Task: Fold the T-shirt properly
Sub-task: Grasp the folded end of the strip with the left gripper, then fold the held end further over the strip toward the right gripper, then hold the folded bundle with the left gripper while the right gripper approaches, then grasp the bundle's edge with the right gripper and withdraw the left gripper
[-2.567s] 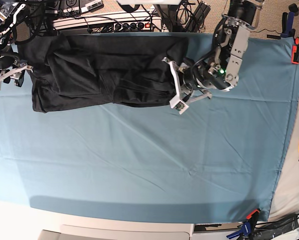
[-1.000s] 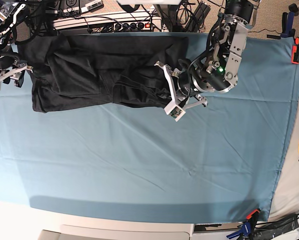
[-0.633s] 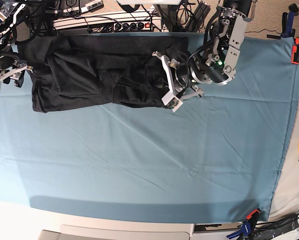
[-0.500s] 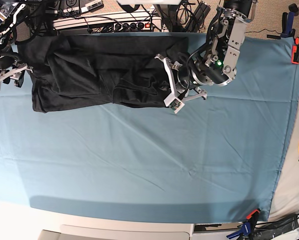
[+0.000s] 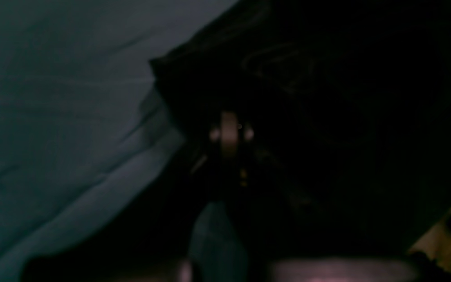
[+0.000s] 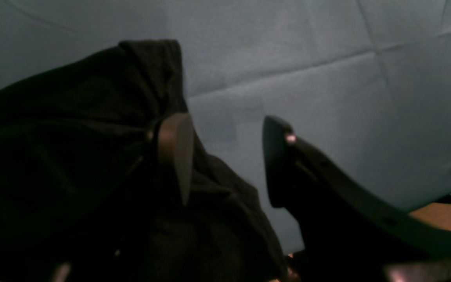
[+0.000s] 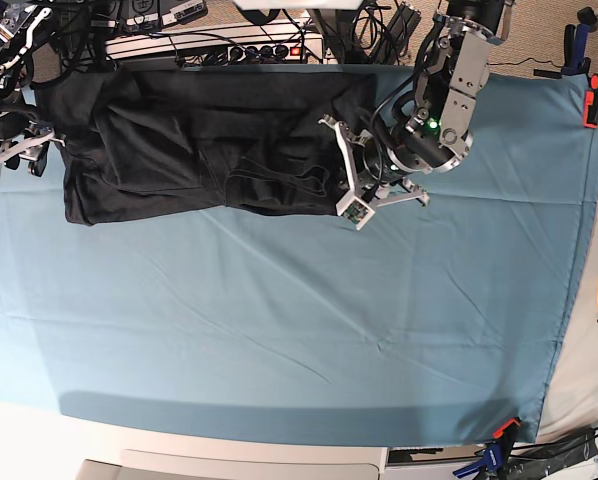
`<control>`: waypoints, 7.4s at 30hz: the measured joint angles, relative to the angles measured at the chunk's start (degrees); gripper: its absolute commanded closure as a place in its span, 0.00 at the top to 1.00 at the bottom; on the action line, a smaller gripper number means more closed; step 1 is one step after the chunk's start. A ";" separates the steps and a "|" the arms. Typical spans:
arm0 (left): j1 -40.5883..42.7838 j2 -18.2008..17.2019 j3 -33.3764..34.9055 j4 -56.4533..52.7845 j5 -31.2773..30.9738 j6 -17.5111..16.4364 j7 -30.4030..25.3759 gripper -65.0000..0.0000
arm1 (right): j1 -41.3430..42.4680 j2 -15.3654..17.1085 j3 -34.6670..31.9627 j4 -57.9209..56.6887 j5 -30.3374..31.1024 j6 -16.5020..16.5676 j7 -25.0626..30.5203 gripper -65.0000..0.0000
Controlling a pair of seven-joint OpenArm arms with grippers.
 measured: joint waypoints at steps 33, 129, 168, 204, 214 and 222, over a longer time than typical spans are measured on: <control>5.18 3.21 1.62 -0.07 -13.94 -0.70 0.74 0.00 | 0.00 0.00 0.00 0.00 1.51 0.00 0.00 0.44; 4.11 -1.57 22.10 6.40 -0.39 -1.40 -2.99 0.00 | 0.31 0.00 0.00 0.00 1.51 0.00 0.63 0.44; 4.70 -1.57 22.08 6.45 3.08 -6.91 -3.34 0.44 | 0.52 1.36 0.00 -2.56 -2.43 -3.02 0.55 0.51; 5.31 -1.57 22.08 6.49 6.47 -5.42 -3.34 0.44 | 12.70 11.28 -7.04 -37.40 34.91 9.29 -20.90 0.51; 5.31 -1.57 22.08 6.49 6.47 -5.40 -3.34 0.44 | 12.07 10.69 -7.30 -37.81 38.01 10.62 -22.84 0.00; 5.29 -1.55 22.10 6.49 11.15 -3.19 -3.34 0.44 | 12.04 10.19 -7.37 -34.64 50.53 13.14 -23.41 0.00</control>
